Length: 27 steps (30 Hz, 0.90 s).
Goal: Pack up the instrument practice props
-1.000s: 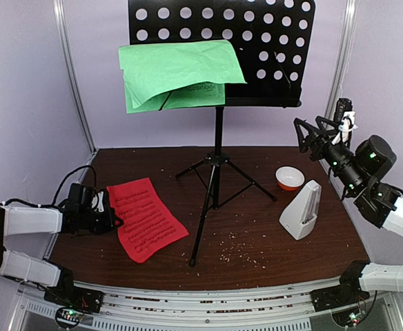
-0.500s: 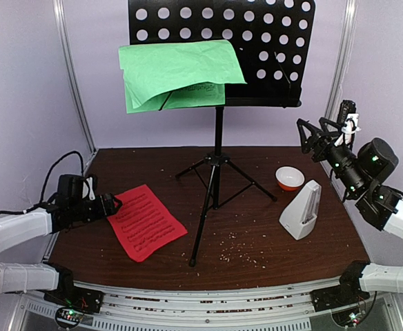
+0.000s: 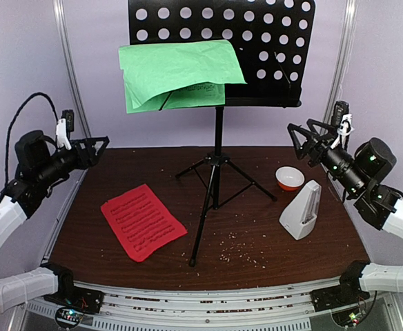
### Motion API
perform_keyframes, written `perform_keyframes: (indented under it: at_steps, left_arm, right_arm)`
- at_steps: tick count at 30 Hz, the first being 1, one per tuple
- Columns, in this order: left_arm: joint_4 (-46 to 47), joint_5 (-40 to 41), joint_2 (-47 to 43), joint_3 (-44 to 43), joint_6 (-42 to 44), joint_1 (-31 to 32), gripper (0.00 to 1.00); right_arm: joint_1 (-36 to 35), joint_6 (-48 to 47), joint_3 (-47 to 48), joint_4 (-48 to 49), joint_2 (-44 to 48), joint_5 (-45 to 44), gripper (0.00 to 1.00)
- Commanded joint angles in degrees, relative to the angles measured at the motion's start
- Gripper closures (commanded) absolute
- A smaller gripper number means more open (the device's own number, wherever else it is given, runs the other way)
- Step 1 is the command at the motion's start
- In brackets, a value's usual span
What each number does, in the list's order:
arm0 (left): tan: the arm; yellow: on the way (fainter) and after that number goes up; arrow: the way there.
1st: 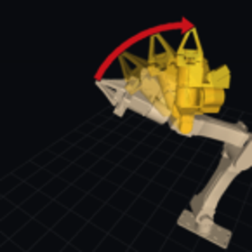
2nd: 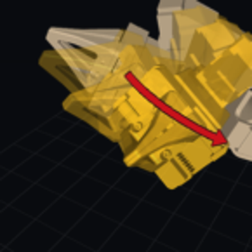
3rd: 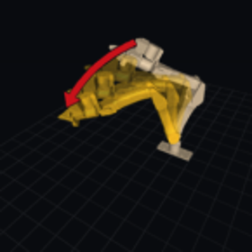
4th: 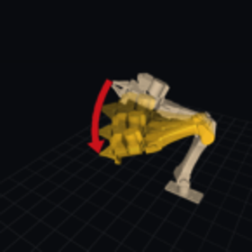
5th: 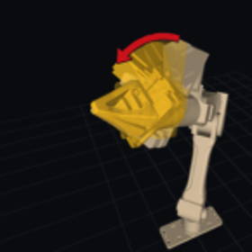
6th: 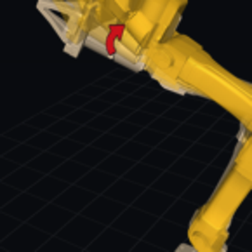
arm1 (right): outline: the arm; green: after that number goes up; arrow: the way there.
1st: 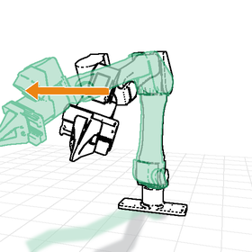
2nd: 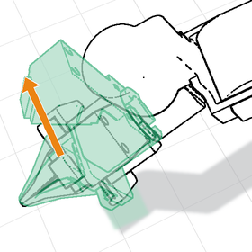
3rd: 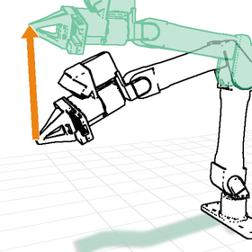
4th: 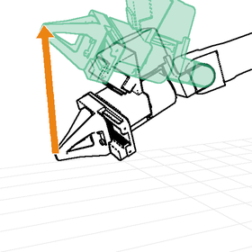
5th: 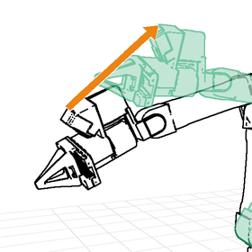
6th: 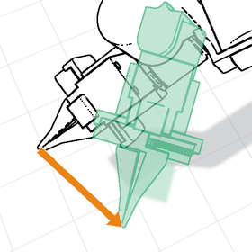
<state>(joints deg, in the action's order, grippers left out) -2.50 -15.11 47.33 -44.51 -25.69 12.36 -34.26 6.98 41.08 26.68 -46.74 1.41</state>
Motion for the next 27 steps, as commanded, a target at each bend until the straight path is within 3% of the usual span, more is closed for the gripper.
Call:
perform_keyframes:
  at_steps: [1, 6, 11, 19, 27]
  left_arm:
    - [9.2, -22.9, 2.2, -7.3, 6.2, -0.2, 0.28]
    - [9.7, -29.0, 4.9, -13.1, 7.5, 1.8, 0.29]
    - [3.1, -26.1, 9.6, -20.2, 14.4, 7.8, 0.35]
    - [3.8, -27.3, 13.8, -23.4, 15.1, 11.3, 0.35]
    - [7.5, -26.1, 15.6, -25.1, 11.5, 11.4, 0.42]
  right_arm:
    - [-0.8, 4.6, 2.2, 0.8, -2.4, 12.1, 0.17]
    - [-8.7, 1.9, 7.0, -4.8, -6.9, 10.3, 0.22]
    - [-18.0, -5.0, 13.4, -9.6, -11.4, 3.2, 0.24]
    - [-19.3, -1.4, 21.5, -5.8, -17.7, 0.9, 0.28]
    - [-19.9, 4.0, 35.1, -8.6, -28.4, 8.1, 0.35]
